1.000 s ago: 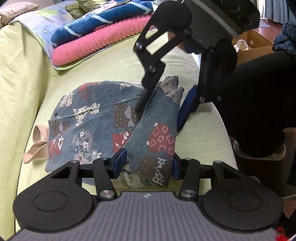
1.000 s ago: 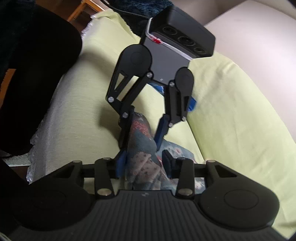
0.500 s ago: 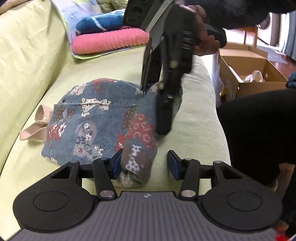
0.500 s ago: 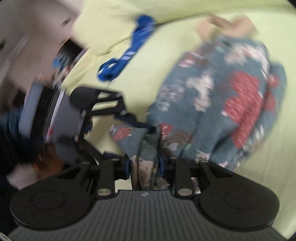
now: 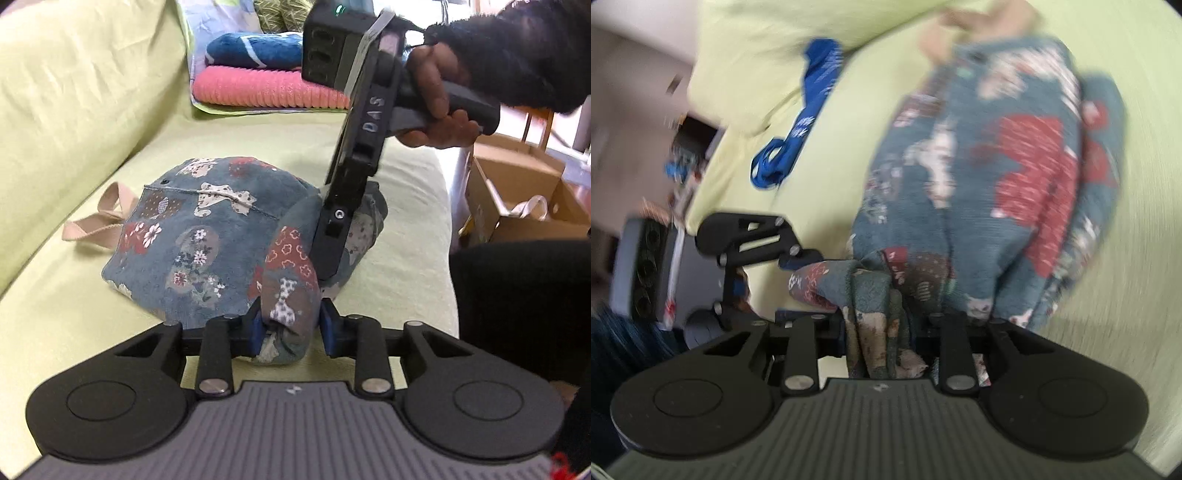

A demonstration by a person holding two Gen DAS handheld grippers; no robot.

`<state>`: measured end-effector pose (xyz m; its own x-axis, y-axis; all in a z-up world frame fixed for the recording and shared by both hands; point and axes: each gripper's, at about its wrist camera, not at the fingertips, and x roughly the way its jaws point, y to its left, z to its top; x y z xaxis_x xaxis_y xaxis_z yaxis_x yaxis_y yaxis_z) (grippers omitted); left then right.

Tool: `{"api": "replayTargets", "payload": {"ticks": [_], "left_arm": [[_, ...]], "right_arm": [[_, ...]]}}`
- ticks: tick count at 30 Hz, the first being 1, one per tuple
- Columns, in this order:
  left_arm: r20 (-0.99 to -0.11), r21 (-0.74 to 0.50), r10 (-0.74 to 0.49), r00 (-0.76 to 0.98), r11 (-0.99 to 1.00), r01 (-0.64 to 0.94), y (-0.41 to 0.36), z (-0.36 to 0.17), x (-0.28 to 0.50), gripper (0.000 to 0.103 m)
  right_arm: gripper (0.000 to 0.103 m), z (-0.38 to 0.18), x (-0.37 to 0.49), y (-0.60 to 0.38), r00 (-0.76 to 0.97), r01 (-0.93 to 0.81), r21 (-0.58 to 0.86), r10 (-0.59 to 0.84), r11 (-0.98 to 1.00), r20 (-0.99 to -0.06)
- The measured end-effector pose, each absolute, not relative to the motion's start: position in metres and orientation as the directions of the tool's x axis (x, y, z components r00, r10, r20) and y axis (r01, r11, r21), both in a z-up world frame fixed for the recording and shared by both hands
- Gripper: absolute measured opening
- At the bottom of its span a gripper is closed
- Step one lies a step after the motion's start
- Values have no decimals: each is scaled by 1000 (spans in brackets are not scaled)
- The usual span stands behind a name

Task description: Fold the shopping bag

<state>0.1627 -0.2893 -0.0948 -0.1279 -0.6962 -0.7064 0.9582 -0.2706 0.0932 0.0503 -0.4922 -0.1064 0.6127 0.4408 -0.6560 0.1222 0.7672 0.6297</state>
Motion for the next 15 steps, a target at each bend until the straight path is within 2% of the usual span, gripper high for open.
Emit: {"api": "replayTargets", "payload": {"ticks": [3, 5, 7, 10, 11, 12, 13, 15], "left_arm": [[-703, 40, -694, -153, -254, 966, -287, -95, 169, 33], [-700, 4, -693, -173, -246, 969, -287, -96, 175, 33], [-698, -32, -689, -196, -243, 969, -289, -95, 180, 33], [-703, -46, -677, -218, -262, 964, -292, -94, 183, 33], [-706, -55, -671, -226, -266, 962, -293, -93, 184, 33], [-709, -58, -666, -232, -272, 961, -294, -93, 185, 33], [-711, -60, -662, -237, -278, 959, -295, -93, 186, 33], [-712, -74, -656, -251, -285, 956, -296, -93, 189, 33]], "right_arm": [[43, -89, 32, -460, 676, -6, 415, 309, 910, -669], [65, -79, 11, -435, 745, -88, 206, 202, 975, -636], [65, -81, -10, -410, 796, -159, -76, 82, 984, -599], [54, -104, -29, -383, 837, -322, -449, 29, 833, -547], [57, -111, -33, -381, 847, -349, -515, 29, 783, -530], [52, -118, -36, -379, 857, -372, -576, 32, 728, -514], [44, -119, -35, -382, 871, -367, -588, 44, 721, -489], [41, -115, -26, -394, 868, -379, -536, 89, 754, -489]]}}
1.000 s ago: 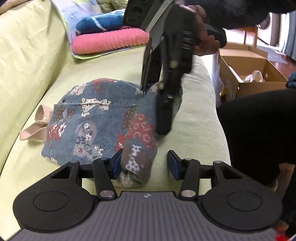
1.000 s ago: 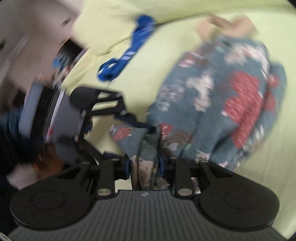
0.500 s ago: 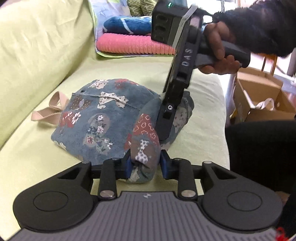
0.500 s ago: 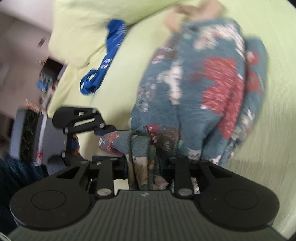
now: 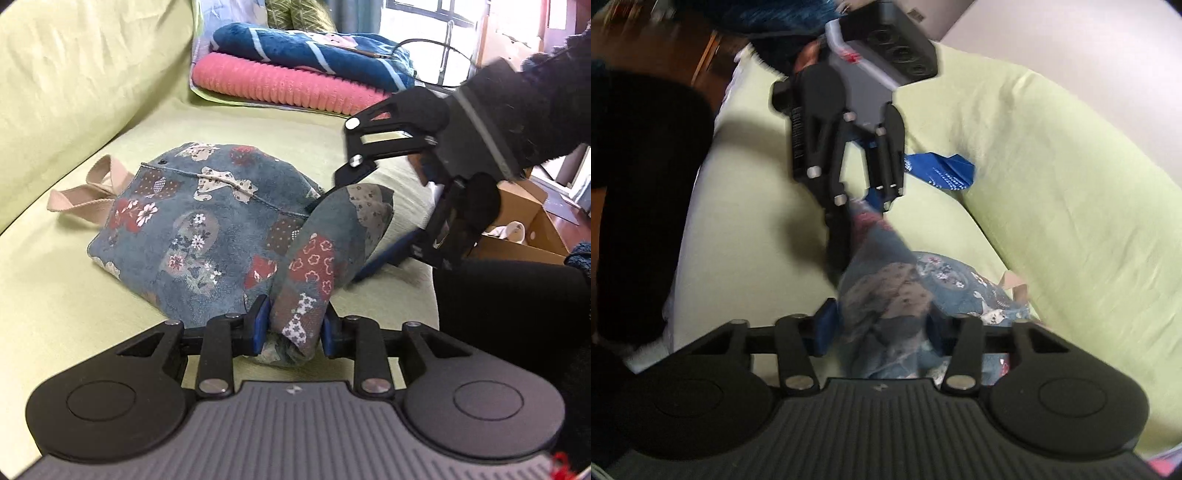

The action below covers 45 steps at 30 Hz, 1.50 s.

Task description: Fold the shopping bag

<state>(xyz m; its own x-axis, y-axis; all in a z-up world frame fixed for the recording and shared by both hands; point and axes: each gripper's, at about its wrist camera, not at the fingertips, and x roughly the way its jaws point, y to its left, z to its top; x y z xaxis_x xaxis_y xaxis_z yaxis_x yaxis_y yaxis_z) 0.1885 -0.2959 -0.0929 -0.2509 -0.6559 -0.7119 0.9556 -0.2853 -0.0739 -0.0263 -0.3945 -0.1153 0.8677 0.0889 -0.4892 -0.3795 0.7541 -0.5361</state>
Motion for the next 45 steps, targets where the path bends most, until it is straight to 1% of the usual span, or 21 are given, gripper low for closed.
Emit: {"api": "replayTargets", "payload": {"ticks": [3, 4, 5, 8, 10, 13, 15, 16, 20, 22, 24, 26, 28, 31, 33, 36, 37, 39, 40, 41, 45], "left_arm": [[-711, -95, -647, -276, -300, 949, -297, -94, 193, 33], [-709, -103, -645, -285, -305, 947, -298, -94, 194, 33], [-708, -116, -642, -295, -306, 945, -299, -95, 196, 33], [-708, -170, -626, -327, -298, 939, -304, -94, 203, 33], [-711, -209, -610, -348, -290, 934, -309, -93, 208, 33], [-720, -287, -580, -382, -252, 924, -318, -92, 218, 32], [-724, -351, -557, -407, -210, 912, -326, -94, 225, 32], [-722, -391, -547, -424, -184, 902, -330, -94, 230, 32], [-701, -535, -523, -486, -66, 842, -346, -99, 248, 32], [-705, -543, -520, -483, -43, 839, -351, -101, 249, 32], [-718, -519, -528, -453, -27, 854, -352, -100, 245, 33], [-745, -435, -550, -378, -31, 900, -346, -93, 232, 35], [-767, -297, -582, -271, -53, 954, -334, -82, 213, 37], [-770, -85, -629, -107, -65, 994, -309, -66, 184, 37], [-745, 47, -667, -26, -91, 995, -296, -56, 165, 25], [-698, 182, -716, 24, -146, 972, -294, -44, 144, 23], [-695, 215, -719, 26, -173, 961, -297, -44, 137, 22], [-709, 324, -702, 70, -236, 916, -305, -54, 123, 21], [-723, 361, -685, 90, -263, 895, -311, -61, 118, 21], [-732, 361, -674, 97, -264, 894, -316, -65, 119, 21], [-755, 271, -652, 73, -208, 940, -321, -76, 135, 22]], "right_arm": [[39, -112, -19, -407, 849, -432, -491, 157, 757, -505], [33, -109, -16, -413, 836, -447, -450, 182, 773, -518], [30, -104, -10, -424, 816, -446, -344, 218, 827, -535], [26, -88, 10, -455, 761, -402, -2, 333, 916, -557], [25, -85, 23, -476, 754, -311, 246, 396, 918, -525], [24, -97, 32, -513, 775, -113, 609, 453, 785, -441], [22, -113, 34, -526, 784, 19, 748, 454, 664, -423], [22, -116, 33, -529, 790, 73, 777, 439, 625, -427], [21, -126, 29, -540, 803, 275, 851, 381, 446, -459], [20, -130, 28, -543, 799, 343, 857, 360, 385, -482], [20, -131, 34, -544, 788, 387, 847, 347, 363, -509], [20, -134, 43, -541, 774, 413, 833, 341, 369, -534], [20, -134, 51, -538, 759, 427, 819, 340, 383, -555], [20, -128, 50, -545, 739, 440, 801, 343, 405, -579], [20, -126, 53, -546, 724, 444, 790, 350, 422, -594], [21, -121, 58, -548, 700, 447, 772, 361, 451, -616], [21, -120, 59, -549, 693, 450, 768, 364, 455, -622], [20, -118, 67, -550, 673, 454, 757, 376, 469, -637], [20, -117, 73, -549, 662, 456, 752, 383, 476, -644], [20, -117, 76, -550, 647, 456, 742, 389, 491, -655], [20, -115, 78, -555, 619, 443, 729, 410, 522, -670]]}}
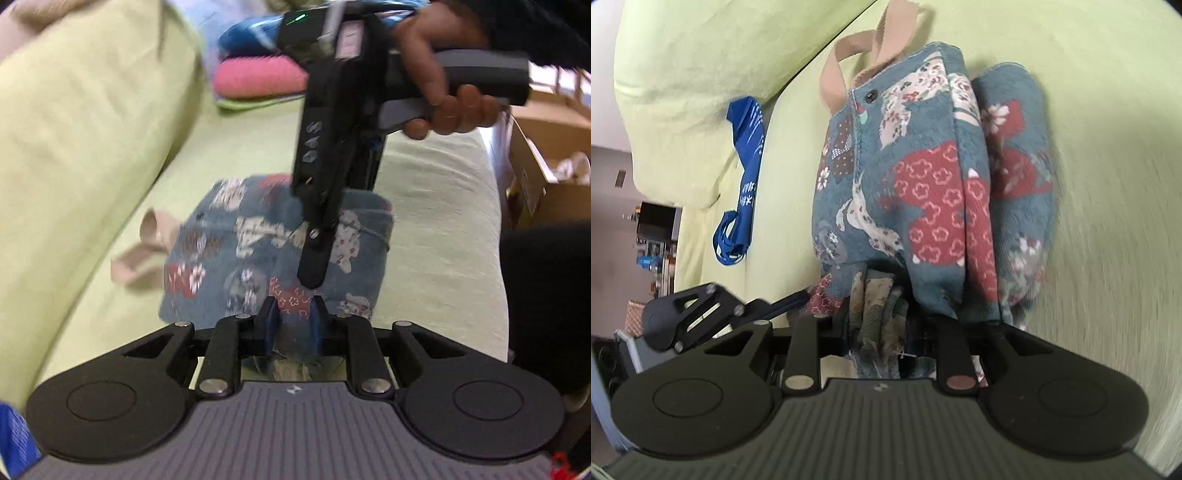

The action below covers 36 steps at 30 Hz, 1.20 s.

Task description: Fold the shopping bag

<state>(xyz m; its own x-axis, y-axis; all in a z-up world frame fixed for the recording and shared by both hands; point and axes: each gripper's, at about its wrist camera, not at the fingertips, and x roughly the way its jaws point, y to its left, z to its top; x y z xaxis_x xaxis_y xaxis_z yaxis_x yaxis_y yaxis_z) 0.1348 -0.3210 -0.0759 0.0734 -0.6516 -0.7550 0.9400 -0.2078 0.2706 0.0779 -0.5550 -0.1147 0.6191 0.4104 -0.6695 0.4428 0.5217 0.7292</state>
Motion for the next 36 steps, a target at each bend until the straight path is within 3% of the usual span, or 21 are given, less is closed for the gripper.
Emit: {"api": "replayTargets", "payload": {"ticks": [3, 6, 8, 10, 12, 16, 19, 26, 32, 36], "left_arm": [[-749, 184, -662, 42, -146, 972, -317, -84, 148, 23], [-741, 145, -671, 32, -113, 983, -316, -86, 155, 23], [-745, 144, -666, 35, -109, 983, -319, -85, 156, 23], [-752, 135, -658, 36, -102, 986, -321, -83, 158, 24], [-759, 132, -649, 39, -95, 987, -324, -81, 158, 24], [-766, 135, -641, 52, -81, 988, -326, -81, 156, 24], [-759, 135, -649, 57, -70, 988, -325, -83, 155, 24], [-722, 147, -687, 77, -43, 988, -316, -81, 154, 28], [-701, 195, -700, 135, -6, 981, -304, -68, 140, 21], [-698, 155, -705, 125, 22, 988, -302, -82, 150, 23]], "right_arm": [[21, -113, 74, -552, 640, 413, 730, 397, 544, -658], [26, -104, 52, -538, 709, 374, 690, 289, 620, -643], [30, -90, 34, -520, 767, 382, 612, 132, 692, -628], [28, -73, 14, -498, 805, 406, 499, -41, 765, -592], [30, -58, 0, -465, 820, 428, 318, -216, 846, -530], [5, -60, -1, -394, 848, 323, -146, -354, 935, -394], [0, -89, 11, -383, 804, 297, -280, -397, 913, -442], [0, -108, 5, -406, 809, 339, -166, -377, 926, -450], [0, -103, -1, -426, 813, 339, -17, -302, 941, -497], [0, -100, 3, -433, 807, 347, 32, -281, 937, -520]]}}
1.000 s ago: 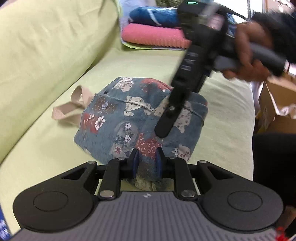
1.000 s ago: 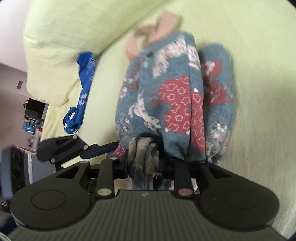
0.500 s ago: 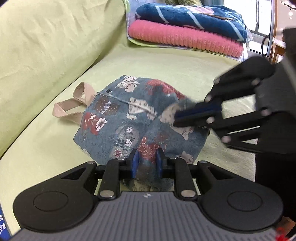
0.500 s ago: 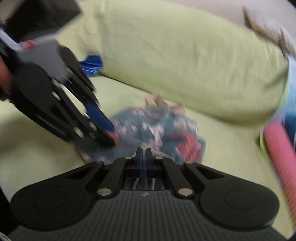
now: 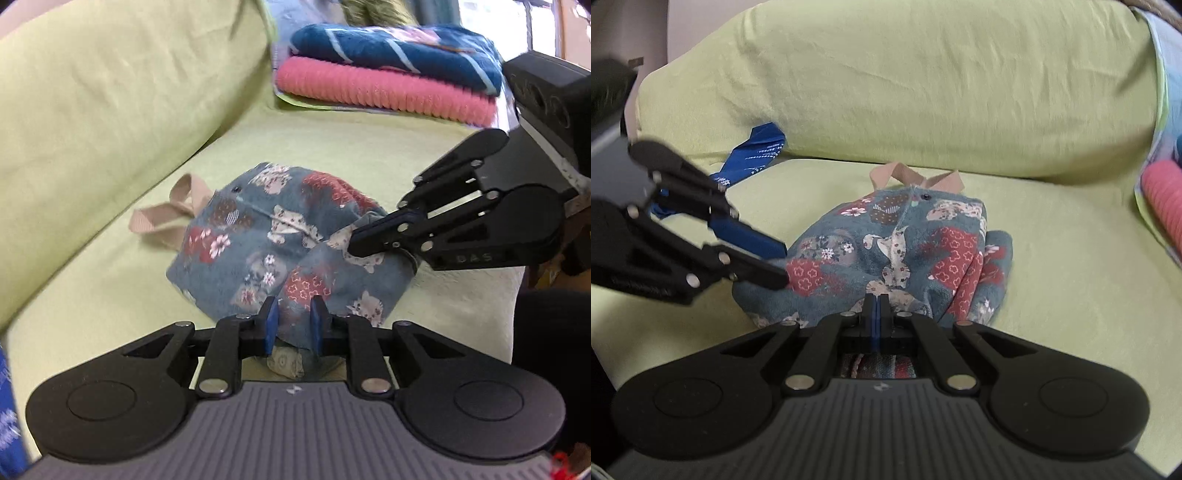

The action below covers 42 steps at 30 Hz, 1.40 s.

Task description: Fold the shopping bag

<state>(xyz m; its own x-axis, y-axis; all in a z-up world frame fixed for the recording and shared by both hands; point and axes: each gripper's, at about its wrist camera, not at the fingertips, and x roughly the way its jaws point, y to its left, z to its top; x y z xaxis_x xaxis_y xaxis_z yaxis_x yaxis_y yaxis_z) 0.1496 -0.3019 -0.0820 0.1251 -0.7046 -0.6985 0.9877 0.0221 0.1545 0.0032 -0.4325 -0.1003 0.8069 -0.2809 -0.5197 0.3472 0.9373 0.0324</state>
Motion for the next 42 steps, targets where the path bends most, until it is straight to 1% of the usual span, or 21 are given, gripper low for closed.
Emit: {"api": "replayTargets", "payload": {"ticks": [2, 3, 6, 8, 11, 16, 30, 33, 34, 36, 39, 40, 42], "left_arm": [[-689, 147, -714, 124, 30, 989, -301, -87, 152, 25], [-685, 131, -719, 118, 38, 991, -300, -90, 155, 28], [-677, 38, -731, 86, 82, 996, -300, -93, 168, 37], [-679, 8, -730, 82, 105, 994, -300, -93, 171, 40], [-685, -7, -722, 97, 140, 990, -301, -92, 170, 40], [-695, 7, -705, 142, 191, 981, -303, -90, 162, 40], [-700, -1, -698, 149, 209, 978, -303, -89, 161, 40], [-678, 90, -713, 177, 159, 983, -297, -84, 149, 41], [-664, 150, -721, 196, 129, 980, -293, -83, 142, 41], [-614, 348, -748, 251, 28, 937, -278, -85, 120, 41], [-539, 630, -786, 304, -136, 765, -256, -96, 86, 41], [-531, 699, -789, 309, -201, 687, -251, -104, 76, 41], [-533, 784, -784, 319, -315, 535, -246, -122, 64, 45]], "right_arm": [[0, -101, 6, -432, 805, 350, 35, -281, 936, -523], [0, -102, 7, -432, 804, 348, 29, -282, 937, -523], [0, -102, 8, -434, 804, 349, 53, -270, 936, -529], [0, -100, 8, -438, 804, 345, 65, -259, 936, -535], [0, -100, 7, -438, 804, 344, 71, -254, 936, -538], [0, -99, 6, -440, 802, 358, 84, -260, 930, -537], [0, -97, 4, -443, 801, 355, 92, -253, 930, -543], [0, -96, 3, -445, 803, 352, 99, -246, 931, -543], [0, -97, 3, -446, 804, 351, 104, -243, 930, -543], [0, -97, 3, -447, 805, 349, 113, -236, 930, -544], [0, -97, 2, -448, 809, 346, 121, -231, 930, -540], [0, -98, 2, -449, 811, 347, 124, -231, 930, -538], [0, -98, 2, -449, 812, 348, 130, -229, 928, -536]]}}
